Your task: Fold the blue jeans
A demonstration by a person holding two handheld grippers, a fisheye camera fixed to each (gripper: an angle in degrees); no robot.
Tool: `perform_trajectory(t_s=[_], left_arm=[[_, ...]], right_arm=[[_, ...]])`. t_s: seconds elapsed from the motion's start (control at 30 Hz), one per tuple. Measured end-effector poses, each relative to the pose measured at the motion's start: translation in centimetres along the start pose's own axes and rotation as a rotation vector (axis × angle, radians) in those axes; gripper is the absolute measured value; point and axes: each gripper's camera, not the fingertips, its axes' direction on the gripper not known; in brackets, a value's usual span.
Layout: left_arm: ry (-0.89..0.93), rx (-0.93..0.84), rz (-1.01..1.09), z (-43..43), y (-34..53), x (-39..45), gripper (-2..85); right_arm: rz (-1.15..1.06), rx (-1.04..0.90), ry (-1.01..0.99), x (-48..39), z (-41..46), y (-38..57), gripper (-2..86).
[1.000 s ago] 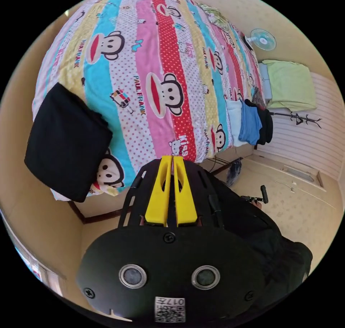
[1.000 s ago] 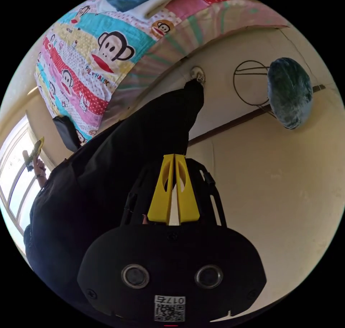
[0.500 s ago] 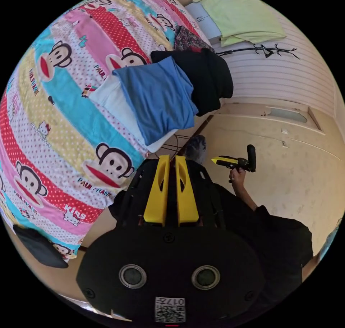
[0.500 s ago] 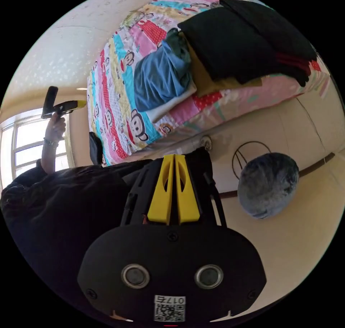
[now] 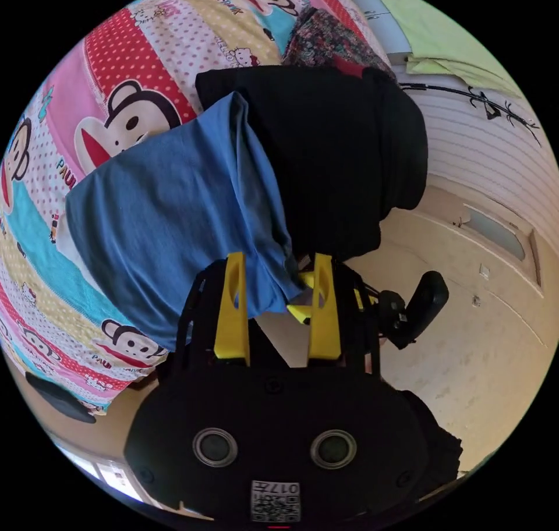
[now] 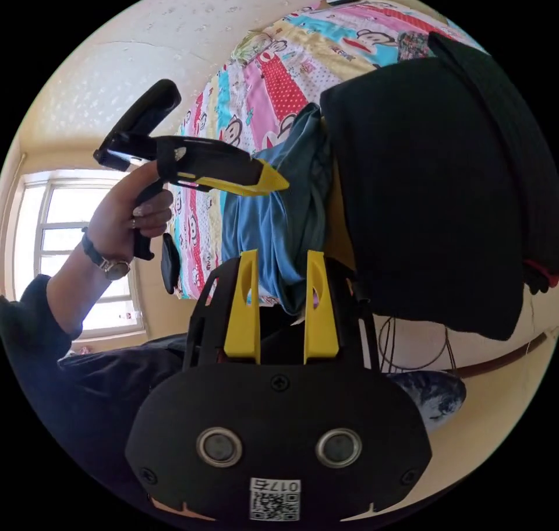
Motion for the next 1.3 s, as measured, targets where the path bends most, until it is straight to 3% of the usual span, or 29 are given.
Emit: perform_trajectory(t_s=[0.13, 0.23, 0.3, 0.43, 0.57, 0.63, 0.73, 0.8, 0.87, 1.07, 1.2, 1.3], left_arm=[[0.063, -0.055, -0.134, 4.3, -1.5, -3.2, 6.5], [0.225, 0.037, -0.063, 2.2, 0.9, -4.7, 4.7], [0.191, 0.071, -0.042, 0.0, 3.3, -5.7, 4.5], [0.151, 0.205, -0.008, -7.0, 11.3, -8.9, 3.8], [0.172, 0.393, 0.076, -14.2, 20.3, -11.4, 0.6], [0.18, 0.581, 0.095, -19.4, 27.5, -13.8, -0.6], [0.07, 0.722, 0.034, -23.6, 35.9, -18.2, -0.9], [0.022, 0.716, -0.015, -23.9, 39.9, -21.6, -1.0], [0.055, 0.698, -0.041, -22.8, 43.4, -25.3, -1.0], [0.273, 0.621, -0.218, -13.5, 52.1, -36.7, -1.0], [0.495, 0.635, -0.271, -9.3, 54.9, -40.8, -1.0], [0.53, 0.625, -0.27, -9.5, 54.8, -41.1, -1.0]], right_arm=[[0.121, -0.028, -0.121, 1.2, 0.0, 1.9, 5.3], [0.102, 0.067, -0.256, 0.4, -2.6, 4.1, 2.7], [0.09, 0.108, -0.381, -0.4, -4.1, 4.7, 1.9], [-0.138, 0.036, -0.7, -6.4, -5.8, 3.4, 0.7], [-0.309, -0.044, -0.496, -16.4, -5.9, 2.3, 0.5], [-0.327, -0.017, -0.525, -19.2, -5.7, 2.1, 0.6], [-0.281, 0.032, -0.65, -21.5, -4.2, 1.9, 0.9], [-0.228, 0.012, -0.632, -22.4, -2.4, 1.9, 1.2], [-0.118, 0.022, -0.48, -23.3, -0.6, 2.4, 1.9], [0.142, 0.107, -0.113, -23.8, 0.6, 2.8, 11.6], [0.241, 0.199, -0.167, -23.6, 0.7, 3.3, 12.1], [0.292, 0.284, -0.207, -24.6, 0.5, 4.1, 11.2]])
